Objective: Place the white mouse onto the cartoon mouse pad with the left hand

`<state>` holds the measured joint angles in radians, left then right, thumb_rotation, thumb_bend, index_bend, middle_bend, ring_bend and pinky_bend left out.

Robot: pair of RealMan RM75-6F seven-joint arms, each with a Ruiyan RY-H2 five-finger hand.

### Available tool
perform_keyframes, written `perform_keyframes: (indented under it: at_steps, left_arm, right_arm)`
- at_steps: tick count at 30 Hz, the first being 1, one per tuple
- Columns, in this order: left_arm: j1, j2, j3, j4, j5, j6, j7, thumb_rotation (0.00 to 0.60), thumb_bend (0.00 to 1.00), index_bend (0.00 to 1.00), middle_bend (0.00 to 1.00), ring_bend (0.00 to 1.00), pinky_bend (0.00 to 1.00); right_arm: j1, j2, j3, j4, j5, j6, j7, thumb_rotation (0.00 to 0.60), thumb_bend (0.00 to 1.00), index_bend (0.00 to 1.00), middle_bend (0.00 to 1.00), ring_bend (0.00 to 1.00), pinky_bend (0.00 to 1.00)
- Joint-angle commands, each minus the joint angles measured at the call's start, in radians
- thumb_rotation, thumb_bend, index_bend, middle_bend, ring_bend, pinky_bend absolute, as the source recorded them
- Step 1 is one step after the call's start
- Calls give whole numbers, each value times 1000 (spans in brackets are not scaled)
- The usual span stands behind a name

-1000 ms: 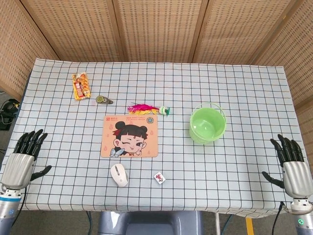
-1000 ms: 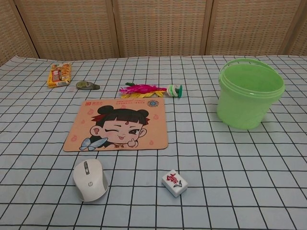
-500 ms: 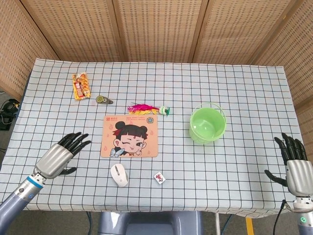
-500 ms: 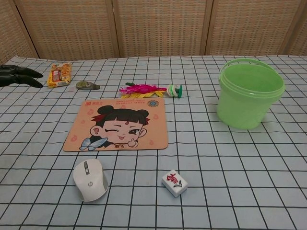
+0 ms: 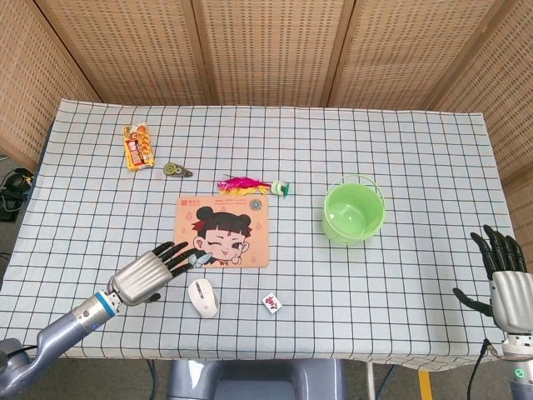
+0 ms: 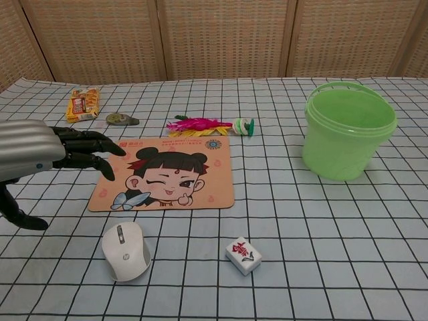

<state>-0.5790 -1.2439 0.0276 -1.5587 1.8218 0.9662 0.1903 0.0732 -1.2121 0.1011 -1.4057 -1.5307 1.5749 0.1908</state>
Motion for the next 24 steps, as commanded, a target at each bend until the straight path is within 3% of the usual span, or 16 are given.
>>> perform_keyframes:
  at_steps: [1, 24]
  left_arm:
    - [-25, -27, -6, -8, -22, -30, 17, 600, 42, 228, 42, 16, 161]
    - [-116, -147, -18, -34, -166, -193, 202, 600, 42, 257, 83, 51, 182]
  right_arm:
    - [-2, 4, 3, 1, 3, 2, 10, 600, 78, 130, 0, 0, 0]
    - [-12, 21, 14, -1, 11, 19, 60, 600, 77, 131, 0, 0, 0]
